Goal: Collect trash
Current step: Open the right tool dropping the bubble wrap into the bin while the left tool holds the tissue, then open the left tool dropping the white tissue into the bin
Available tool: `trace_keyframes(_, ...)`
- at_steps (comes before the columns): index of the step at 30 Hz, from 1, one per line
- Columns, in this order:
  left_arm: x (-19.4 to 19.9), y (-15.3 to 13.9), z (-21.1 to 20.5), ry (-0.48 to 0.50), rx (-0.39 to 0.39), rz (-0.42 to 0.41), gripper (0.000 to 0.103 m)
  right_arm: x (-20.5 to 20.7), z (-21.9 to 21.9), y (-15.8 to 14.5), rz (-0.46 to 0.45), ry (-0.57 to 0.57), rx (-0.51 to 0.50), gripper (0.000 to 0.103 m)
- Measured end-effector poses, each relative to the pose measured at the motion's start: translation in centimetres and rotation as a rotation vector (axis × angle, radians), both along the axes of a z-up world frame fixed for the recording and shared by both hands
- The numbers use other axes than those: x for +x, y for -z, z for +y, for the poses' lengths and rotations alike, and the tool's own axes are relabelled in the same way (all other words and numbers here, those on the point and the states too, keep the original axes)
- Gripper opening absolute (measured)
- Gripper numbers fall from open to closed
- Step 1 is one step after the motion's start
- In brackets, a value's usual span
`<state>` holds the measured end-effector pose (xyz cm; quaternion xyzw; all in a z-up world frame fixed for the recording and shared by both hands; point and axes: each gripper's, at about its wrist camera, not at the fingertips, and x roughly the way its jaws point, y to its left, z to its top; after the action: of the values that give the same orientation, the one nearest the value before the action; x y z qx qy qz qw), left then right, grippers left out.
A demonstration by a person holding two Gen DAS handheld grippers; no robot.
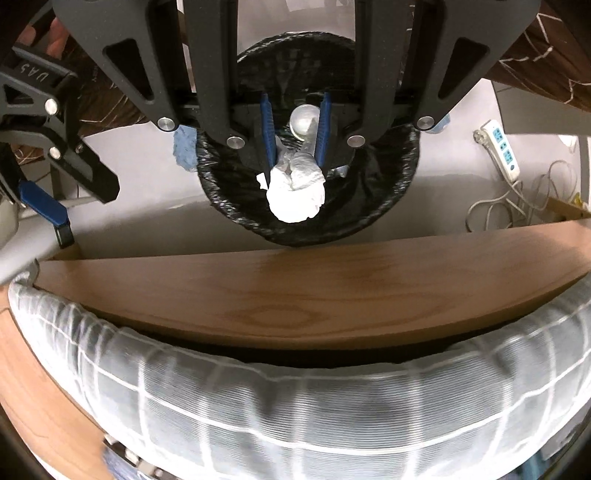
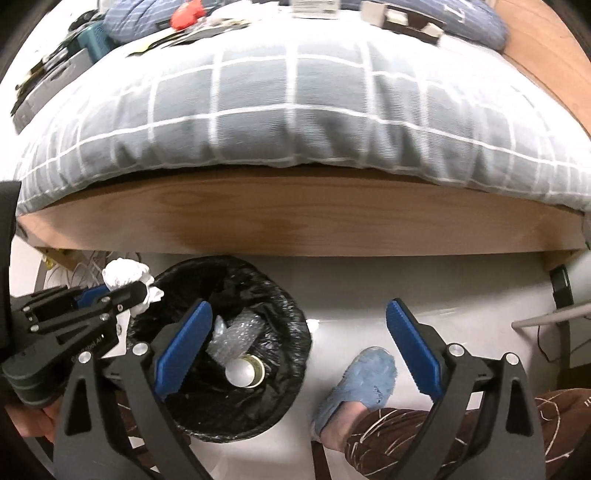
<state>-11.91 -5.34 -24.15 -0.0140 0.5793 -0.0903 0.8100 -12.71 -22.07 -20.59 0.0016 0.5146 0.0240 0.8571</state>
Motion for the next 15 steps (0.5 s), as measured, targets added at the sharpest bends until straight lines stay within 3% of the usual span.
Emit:
trace_keyframes(5,-0.2,0.1,-1.4,0.031,0.003,-0.006,0.019,-0.1,-1.2,0.0,-0.011,0.032,-0.014,0.094)
trace_keyframes(9,-0.5,-0.1,-2.0,0.045,0.058,-0.045,0.022,0.1,-1.6,-0.1,-0.019,0.050,-0.019,0.094)
trace_keyframes(12,-0.6,-0.6,-2.0,0.038,0.071,-0.063,0.033,-0.1,-1.7,-0.5,-0.037,0.058,-0.012,0.094)
trace_keyframes(14,-0.6,-1.0,-1.7,0.028,0.068,-0.075,0.050,-0.2,-1.6,-1.0,-0.052,0.053,-0.017,0.094)
trace_keyframes(15,-0.6,-1.2,-1.5,0.022,0.074,-0.085,0.053,-0.1,-1.6,-1.4,-0.058,0.051,-0.019,0.095)
